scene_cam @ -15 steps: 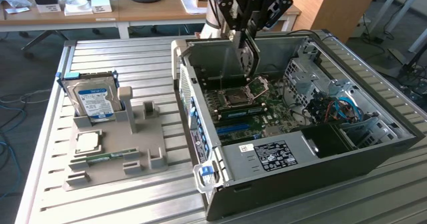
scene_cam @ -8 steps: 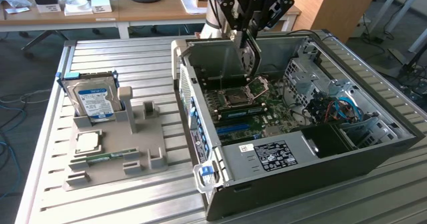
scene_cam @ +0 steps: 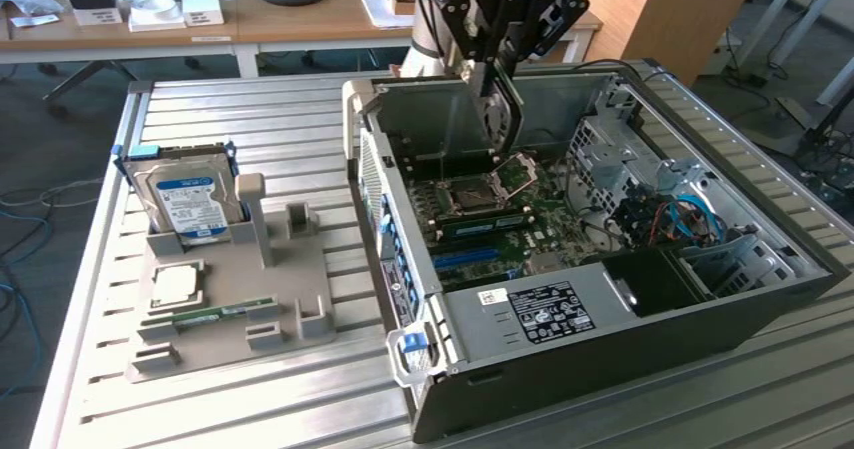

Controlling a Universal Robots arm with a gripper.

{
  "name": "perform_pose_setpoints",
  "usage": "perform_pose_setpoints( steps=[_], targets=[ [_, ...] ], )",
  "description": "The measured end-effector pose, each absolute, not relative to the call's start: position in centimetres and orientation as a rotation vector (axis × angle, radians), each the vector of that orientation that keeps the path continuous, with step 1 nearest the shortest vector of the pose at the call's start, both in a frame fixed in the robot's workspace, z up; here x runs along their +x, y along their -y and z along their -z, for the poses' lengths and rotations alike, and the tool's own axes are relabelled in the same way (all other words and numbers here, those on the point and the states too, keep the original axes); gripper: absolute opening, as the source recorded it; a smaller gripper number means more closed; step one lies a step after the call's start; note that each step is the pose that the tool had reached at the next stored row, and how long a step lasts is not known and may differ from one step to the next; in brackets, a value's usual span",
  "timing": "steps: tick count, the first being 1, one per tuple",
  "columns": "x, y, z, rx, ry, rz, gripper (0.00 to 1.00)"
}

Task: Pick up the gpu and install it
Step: 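Pick up the gpu and move the gpu toward the slot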

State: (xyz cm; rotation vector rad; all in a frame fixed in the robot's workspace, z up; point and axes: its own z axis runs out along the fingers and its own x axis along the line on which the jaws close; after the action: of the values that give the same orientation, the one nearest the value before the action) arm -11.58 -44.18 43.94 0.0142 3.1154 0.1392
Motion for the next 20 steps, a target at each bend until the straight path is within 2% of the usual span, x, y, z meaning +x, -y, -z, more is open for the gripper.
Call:
perform_pose_setpoints(
  steps=[20],
  targets=[
    [-8.0, 44.2, -43.9, 0.014, -3.115, -0.139, 0.27]
  ],
)
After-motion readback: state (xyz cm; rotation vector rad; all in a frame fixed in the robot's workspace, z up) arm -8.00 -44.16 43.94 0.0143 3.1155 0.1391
